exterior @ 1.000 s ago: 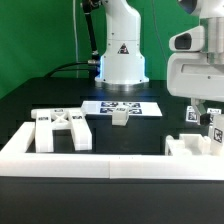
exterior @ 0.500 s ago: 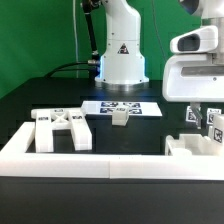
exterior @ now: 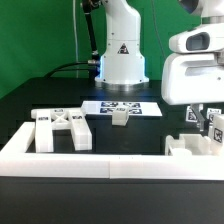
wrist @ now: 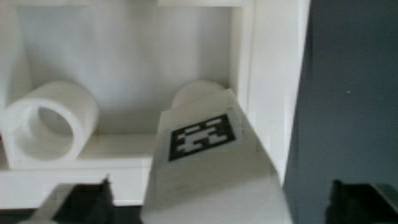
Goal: Assemble chair
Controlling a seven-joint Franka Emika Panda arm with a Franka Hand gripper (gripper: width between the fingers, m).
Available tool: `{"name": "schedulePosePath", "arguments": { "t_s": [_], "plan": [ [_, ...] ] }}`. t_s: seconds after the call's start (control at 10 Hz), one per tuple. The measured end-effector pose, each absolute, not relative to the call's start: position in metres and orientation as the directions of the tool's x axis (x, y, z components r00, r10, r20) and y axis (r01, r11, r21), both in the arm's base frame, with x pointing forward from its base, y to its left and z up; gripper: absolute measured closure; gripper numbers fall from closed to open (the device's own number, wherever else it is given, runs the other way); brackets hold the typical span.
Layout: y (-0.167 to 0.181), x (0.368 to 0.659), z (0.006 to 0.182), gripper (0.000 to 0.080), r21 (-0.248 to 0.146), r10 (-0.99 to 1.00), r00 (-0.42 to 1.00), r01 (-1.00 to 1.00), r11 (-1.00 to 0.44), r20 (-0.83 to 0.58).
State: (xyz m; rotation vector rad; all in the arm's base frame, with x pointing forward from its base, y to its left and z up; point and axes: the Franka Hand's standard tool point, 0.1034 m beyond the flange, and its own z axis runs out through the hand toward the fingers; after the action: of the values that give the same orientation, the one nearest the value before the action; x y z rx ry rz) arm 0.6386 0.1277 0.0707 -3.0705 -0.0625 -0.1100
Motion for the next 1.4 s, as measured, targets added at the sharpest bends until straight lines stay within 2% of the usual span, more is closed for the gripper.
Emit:
{"name": "schedulePosePath", "arguments": {
  "t_s": [0.1,0.2,0.3,0.6,0.9,1.0,1.2,1.3,1.4],
  "plan": [
    [0.128,0.639,0.07,0.0244,-0.067,0.03,0.997,0.035,-0.997,0.072],
    [0.127,0.638,0.07,0.044,-0.067,0.03,0.997,0.035,-0.997,0.072],
    [0.127,0.639,0.07,0.0511,-0.066,0.029,0.997,0.034,-0.997,0.072],
    [0.125,0.64,0.07,0.051,-0.072,-0.036,0.997,-0.031,-0.997,0.069],
    [0.114,0.641,0.07,0.051,-0.077,-0.306,0.951,-0.302,-0.95,0.052],
    [0.108,0.641,0.07,0.0508,-0.067,-0.37,0.928,-0.367,-0.928,0.05],
    [0.108,0.641,0.07,0.0508,-0.067,-0.366,0.929,-0.363,-0.929,0.05],
    [0.108,0.641,0.07,0.0402,-0.068,-0.366,0.929,-0.363,-0.929,0.051],
    [0.107,0.64,0.075,0.0238,-0.07,-0.346,0.936,-0.343,-0.937,0.055]
  ]
}}
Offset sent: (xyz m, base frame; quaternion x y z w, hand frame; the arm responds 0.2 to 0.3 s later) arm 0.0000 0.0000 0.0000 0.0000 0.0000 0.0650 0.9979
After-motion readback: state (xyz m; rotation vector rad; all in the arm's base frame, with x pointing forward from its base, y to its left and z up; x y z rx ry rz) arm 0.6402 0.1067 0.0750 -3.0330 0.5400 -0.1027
